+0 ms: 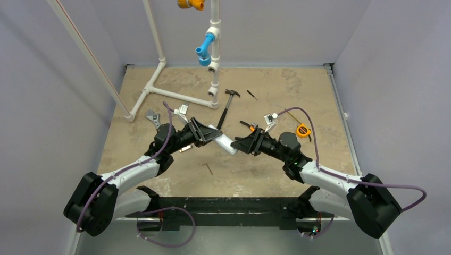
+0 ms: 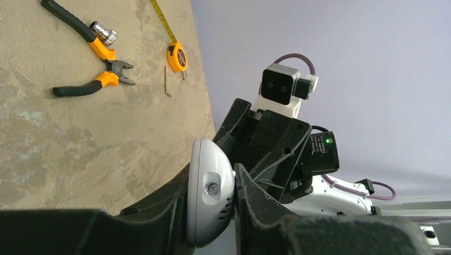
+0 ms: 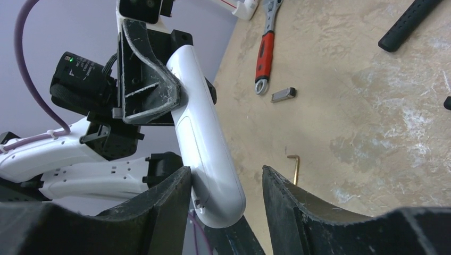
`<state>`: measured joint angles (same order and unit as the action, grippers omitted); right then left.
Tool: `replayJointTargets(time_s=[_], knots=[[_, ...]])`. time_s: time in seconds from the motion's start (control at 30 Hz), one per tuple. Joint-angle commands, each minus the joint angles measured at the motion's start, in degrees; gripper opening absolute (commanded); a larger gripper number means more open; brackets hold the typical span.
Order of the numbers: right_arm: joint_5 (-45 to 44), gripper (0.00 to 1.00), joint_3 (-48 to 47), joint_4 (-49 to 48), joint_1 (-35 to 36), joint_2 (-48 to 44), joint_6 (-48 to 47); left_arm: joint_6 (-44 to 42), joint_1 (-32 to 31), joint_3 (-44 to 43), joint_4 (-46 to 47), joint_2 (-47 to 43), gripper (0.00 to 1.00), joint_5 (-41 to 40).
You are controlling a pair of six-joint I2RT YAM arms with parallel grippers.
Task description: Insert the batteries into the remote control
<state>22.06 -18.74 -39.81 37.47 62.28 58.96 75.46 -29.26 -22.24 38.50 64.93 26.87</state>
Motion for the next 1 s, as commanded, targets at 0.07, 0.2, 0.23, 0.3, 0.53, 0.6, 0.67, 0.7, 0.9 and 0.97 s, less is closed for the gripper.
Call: replayJointTargets(time_s=[0.07, 0.2, 0.23, 0.3, 0.53, 0.6, 0.67, 0.7, 0.9, 0.97], knots=[[1.04, 0.47, -2.84, -2.2, -0.21, 1.24, -0.24, 0.34, 0.52, -1.14, 3.92, -0.02, 0.0, 0.77], [0.88, 0.43, -3.18, -1.55, -0.23, 1.7, -0.59, 0.3, 0.52, -1.22, 3.95, -0.06, 0.0, 0.81], [0.81, 0.43, -3.1, -1.48, -0.2, 1.72, -0.59, 0.34, 0.52, -1.19, 3.95, -0.06, 0.0, 0.8], [0.49, 0.41, -3.05, -1.08, -0.22, 1.66, -0.6, 0.25, 0.53, -1.24, 3.95, -0.04, 0.0, 0.9], [0.26, 0.49, -2.61, -2.4, -0.16, 1.4, 0.2, 0.34, 0.52, -1.04, 4.56, 0.07, 0.0, 0.93], [0.61, 0.58, -1.95, -5.18, -0.19, 1.76, 1.53, 0.52, 0.53, -0.95, 4.94, -0.05, 0.0, 0.99], [0.86, 0.64, -1.45, -8.52, -0.21, 2.37, 2.89, 0.65, 0.54, -0.95, 5.15, 0.1, 0.0, 0.99], [0.87, 0.66, -1.16, -10.72, -0.21, 2.66, 3.53, 0.66, 0.52, -0.94, 5.22, 0.1, 0.0, 1.01], [2.38, 0.68, -0.77, -20.28, -0.21, 7.02, 7.8, 0.7, 0.52, -1.01, 5.33, 0.02, 0.0, 1.34], [3.06, 0.65, -0.49, -23.18, -0.21, 8.69, 9.21, 0.68, 0.52, -0.97, 5.44, -0.1, 0.0, 1.34]])
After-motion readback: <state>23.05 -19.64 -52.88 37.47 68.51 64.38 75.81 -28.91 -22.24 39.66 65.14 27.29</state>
